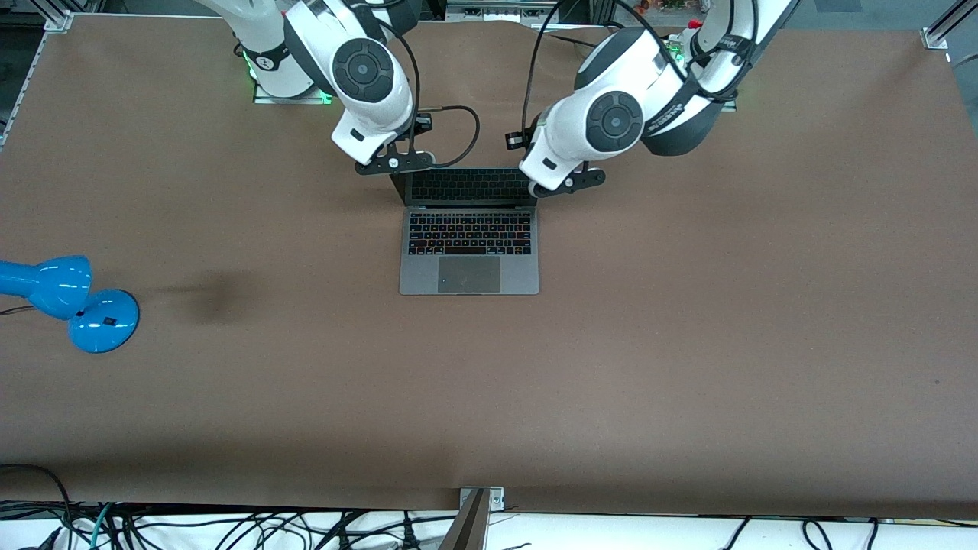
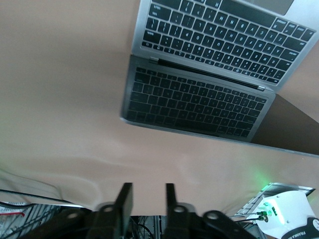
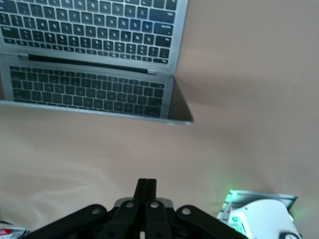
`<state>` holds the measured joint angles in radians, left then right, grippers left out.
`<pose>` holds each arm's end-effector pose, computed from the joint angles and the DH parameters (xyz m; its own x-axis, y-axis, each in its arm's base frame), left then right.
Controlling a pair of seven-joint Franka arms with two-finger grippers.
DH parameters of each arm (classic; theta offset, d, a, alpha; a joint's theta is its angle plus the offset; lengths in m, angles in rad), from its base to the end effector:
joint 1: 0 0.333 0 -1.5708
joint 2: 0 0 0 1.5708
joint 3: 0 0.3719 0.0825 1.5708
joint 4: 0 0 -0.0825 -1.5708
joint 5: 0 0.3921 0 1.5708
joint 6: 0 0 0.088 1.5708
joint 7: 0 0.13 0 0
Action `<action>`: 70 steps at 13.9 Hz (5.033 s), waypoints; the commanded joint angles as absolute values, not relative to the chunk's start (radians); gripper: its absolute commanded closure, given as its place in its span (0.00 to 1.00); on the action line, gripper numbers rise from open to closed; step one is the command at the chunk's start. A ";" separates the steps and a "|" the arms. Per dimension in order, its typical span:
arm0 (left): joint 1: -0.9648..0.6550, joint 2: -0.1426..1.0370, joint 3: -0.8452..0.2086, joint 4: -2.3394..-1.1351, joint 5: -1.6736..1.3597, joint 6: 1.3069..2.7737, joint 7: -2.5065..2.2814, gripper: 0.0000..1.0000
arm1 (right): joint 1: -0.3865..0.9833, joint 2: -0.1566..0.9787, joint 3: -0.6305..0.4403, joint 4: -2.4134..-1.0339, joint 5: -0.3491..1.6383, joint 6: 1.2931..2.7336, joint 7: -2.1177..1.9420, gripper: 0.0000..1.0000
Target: Close laptop with both arms from behind
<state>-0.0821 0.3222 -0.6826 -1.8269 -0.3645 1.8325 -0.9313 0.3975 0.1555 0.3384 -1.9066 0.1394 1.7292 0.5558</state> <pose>0.4390 -0.4274 0.4171 0.7975 0.2307 -0.5575 0.3245 -0.9430 0.0740 0.4123 0.3852 0.4303 0.9228 0.1260 -0.3641 0.1436 -0.9894 0.0215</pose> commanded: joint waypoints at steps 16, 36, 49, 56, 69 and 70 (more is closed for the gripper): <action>-0.075 0.528 -0.663 -1.729 -0.229 1.963 -0.937 1.00 | 0.376 0.288 0.321 -1.859 0.015 1.982 0.555 1.00; -0.089 0.775 -0.581 -1.523 -0.074 2.006 -0.922 1.00 | 0.344 0.587 0.304 -1.740 -0.121 2.268 0.552 1.00; -0.167 0.910 -0.499 -1.485 0.018 2.129 -0.928 1.00 | 0.345 0.703 0.284 -1.711 -0.186 2.405 0.514 1.00; -0.135 0.894 -0.500 -1.473 0.021 2.126 -0.927 0.30 | 0.315 0.600 0.252 -1.701 -0.175 2.321 0.517 0.00; 0.069 0.511 -0.514 -1.526 0.048 1.795 -0.689 0.00 | 0.121 0.419 0.247 -1.681 -0.071 1.988 0.381 0.00; 0.096 0.488 -0.514 -1.526 0.048 1.772 -0.648 0.00 | 0.109 0.393 0.238 -1.669 -0.054 1.952 0.327 0.00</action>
